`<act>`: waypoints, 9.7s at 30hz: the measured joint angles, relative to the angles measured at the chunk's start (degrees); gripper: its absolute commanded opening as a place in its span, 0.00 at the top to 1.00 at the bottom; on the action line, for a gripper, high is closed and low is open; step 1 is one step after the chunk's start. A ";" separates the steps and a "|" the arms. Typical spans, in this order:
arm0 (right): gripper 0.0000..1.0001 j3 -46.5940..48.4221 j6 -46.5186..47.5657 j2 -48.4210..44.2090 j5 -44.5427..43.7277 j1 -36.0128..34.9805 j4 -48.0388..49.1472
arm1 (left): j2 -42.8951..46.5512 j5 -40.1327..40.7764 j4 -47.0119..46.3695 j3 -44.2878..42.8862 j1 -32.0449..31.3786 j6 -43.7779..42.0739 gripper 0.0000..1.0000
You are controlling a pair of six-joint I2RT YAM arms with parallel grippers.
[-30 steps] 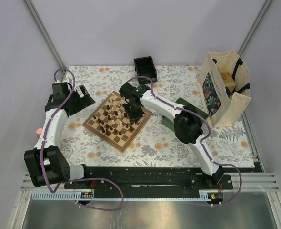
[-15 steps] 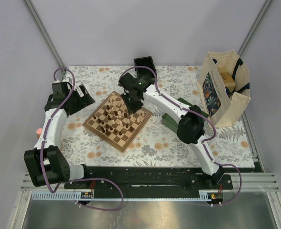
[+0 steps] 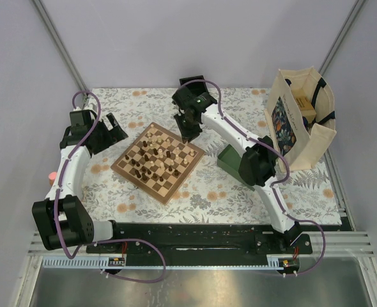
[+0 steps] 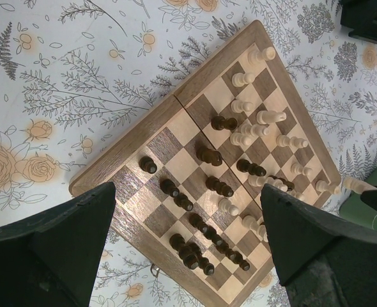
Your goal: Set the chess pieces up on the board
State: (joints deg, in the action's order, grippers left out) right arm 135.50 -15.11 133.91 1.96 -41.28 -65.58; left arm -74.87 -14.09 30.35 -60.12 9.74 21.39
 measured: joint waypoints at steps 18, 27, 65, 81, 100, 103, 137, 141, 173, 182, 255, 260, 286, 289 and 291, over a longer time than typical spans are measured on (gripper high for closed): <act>0.74 2.12 0.00 6.73 0.17 0.26 -0.72 | 0.00 -0.26 0.00 0.00 0.00 0.00 0.01; 0.73 2.80 -0.02 8.37 0.13 0.28 -0.70 | 0.00 -0.26 0.00 0.00 0.04 0.00 0.01; 0.50 2.36 -1.14 7.56 1.14 1.22 0.20 | -1.14 -0.35 0.07 -0.02 0.04 0.02 0.01; 0.55 -59.95 -6.82 -38.56 0.81 7.02 18.97 | -16.76 1.46 2.08 -7.08 0.96 2.34 0.01; 0.57 -73.42 -8.41 -38.58 0.42 25.70 28.65 | -21.70 0.83 -0.98 -2.64 1.09 3.37 0.01; 0.56 -73.53 -8.79 -38.58 3.34 24.83 30.62 | -21.70 0.83 -2.05 -1.29 1.11 3.80 0.01; 0.51 -68.43 -10.67 -36.26 11.02 18.49 31.10 | -9.73 -9.33 -20.09 20.09 -7.87 15.34 0.01; 0.47 -63.63 -10.36 -36.26 10.01 18.25 30.08 | -8.02 -9.27 -18.51 20.26 -7.93 15.15 0.01; 0.48 -23.69 -6.10 -12.37 -2.45 4.09 16.87 | 2.73 10.03 2.78 0.22 -7.91 -4.76 0.01; 0.48 -16.87 -5.16 -7.34 -2.54 3.72 14.62 | 2.71 10.08 3.02 0.22 -7.91 -4.94 0.01; 0.78 -2.16 -3.13 5.31 -7.54 2.45 9.66 | -1.90 9.79 4.04 0.00 -7.91 -5.05 0.01; 0.78 -6.62 -3.13 2.73 -8.68 3.06 10.73 | -1.90 9.73 4.04 0.00 -7.91 -5.05 0.01; 0.75 -13.11 -3.15 -1.07 -9.68 4.42 12.87 | -2.25 8.70 4.04 -0.02 -7.91 -5.03 0.01; 0.75 -12.98 -3.15 -1.07 -9.33 4.44 12.74 | -2.38 8.66 4.07 -0.04 -7.91 -5.03 0.01; 0.73 -12.85 -3.15 -1.07 -9.20 4.44 12.66 | -2.67 8.55 4.07 -0.15 -7.91 -5.03 0.01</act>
State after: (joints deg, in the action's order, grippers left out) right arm 122.65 -18.26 132.84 -7.25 -36.84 -52.93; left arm -77.54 -5.54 34.41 -60.27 1.83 16.36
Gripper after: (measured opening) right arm 0.250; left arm 0.988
